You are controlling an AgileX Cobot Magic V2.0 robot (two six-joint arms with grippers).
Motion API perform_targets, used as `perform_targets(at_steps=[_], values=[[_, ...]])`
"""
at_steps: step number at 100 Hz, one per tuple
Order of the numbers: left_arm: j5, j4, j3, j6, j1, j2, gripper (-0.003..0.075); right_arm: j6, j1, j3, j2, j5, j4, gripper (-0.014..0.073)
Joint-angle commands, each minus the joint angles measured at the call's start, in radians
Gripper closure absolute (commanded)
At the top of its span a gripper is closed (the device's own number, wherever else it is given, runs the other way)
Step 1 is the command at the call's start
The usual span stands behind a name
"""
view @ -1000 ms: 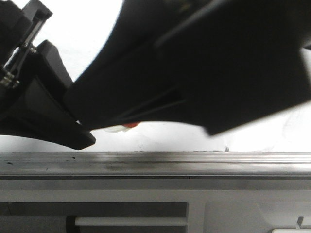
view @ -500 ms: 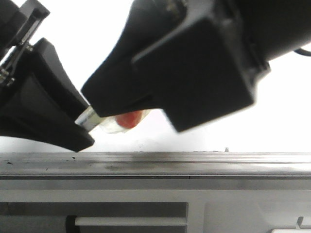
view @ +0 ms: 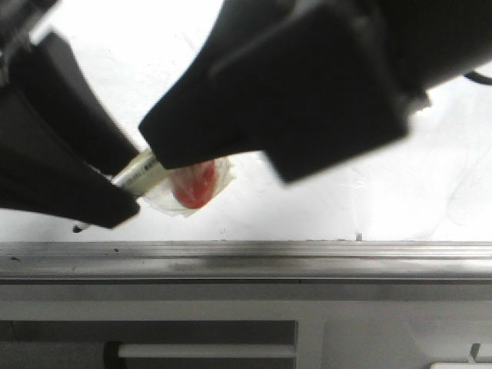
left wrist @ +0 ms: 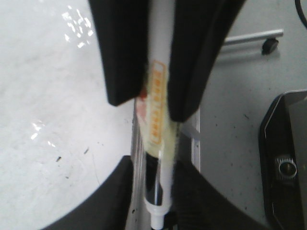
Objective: Write number 9 on whiteboard
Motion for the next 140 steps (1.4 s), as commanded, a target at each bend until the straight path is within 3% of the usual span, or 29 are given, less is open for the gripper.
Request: perform_targets(at_steps=[1,7,12,19,25,32,41,54,68,83,93,128,140], values=[[-0.070,-0.035,-0.035,-0.089,0.000,-0.101,0.0288,0.060,-0.029,-0.058,-0.047,0.078,0.012,0.0662],[-0.065,-0.035,-0.035,-0.138,0.012,-0.161,0.0235,0.142,-0.064,-0.101,-0.058,0.177,-0.022,0.0650],[-0.065,-0.035,-0.035,-0.179,0.026,-0.216,0.0243,0.236,-0.098,-0.143,-0.063,0.257,-0.093,0.0645],[-0.063,-0.035,-0.032,-0.222,0.056,-0.300,0.0272,0.471,-0.141,-0.228,-0.063,0.411,-0.308,0.0645],[-0.063,-0.035,-0.030,-0.247,0.085,-0.375,0.0293,0.694,-0.163,-0.329,-0.061,0.598,-0.580,0.0645],[-0.063,-0.035,-0.030,-0.262,0.117,-0.449,0.0316,0.850,-0.163,-0.432,-0.061,0.756,-0.803,0.0645],[-0.067,-0.035,-0.030,-0.317,0.158,-0.522,0.0358,0.946,-0.163,-0.539,-0.084,0.823,-0.938,0.0645],[-0.067,-0.035,-0.002,-0.425,0.224,-0.588,0.0472,0.975,-0.163,-0.575,-0.162,0.696,-0.972,0.0643],[-0.069,-0.037,0.052,-0.501,0.269,-0.630,0.0586,0.975,-0.163,-0.463,-0.274,0.522,-1.038,0.0631],[-0.075,-0.082,0.098,-0.506,0.274,-0.656,0.0618,0.975,-0.163,-0.193,-0.411,0.251,-1.204,0.0632],[-0.088,-0.120,0.110,-0.506,0.274,-0.656,0.0618,0.980,-0.165,-0.067,-0.451,0.055,-1.217,0.0632],[-0.124,-0.170,0.110,-0.506,0.274,-0.656,0.0620,1.021,-0.200,-0.044,-0.340,0.013,-1.197,0.0632],[-0.120,-0.186,0.110,-0.506,0.274,-0.656,0.0678,1.060,-0.242,-0.052,-0.312,0.004,-1.197,0.0632]])
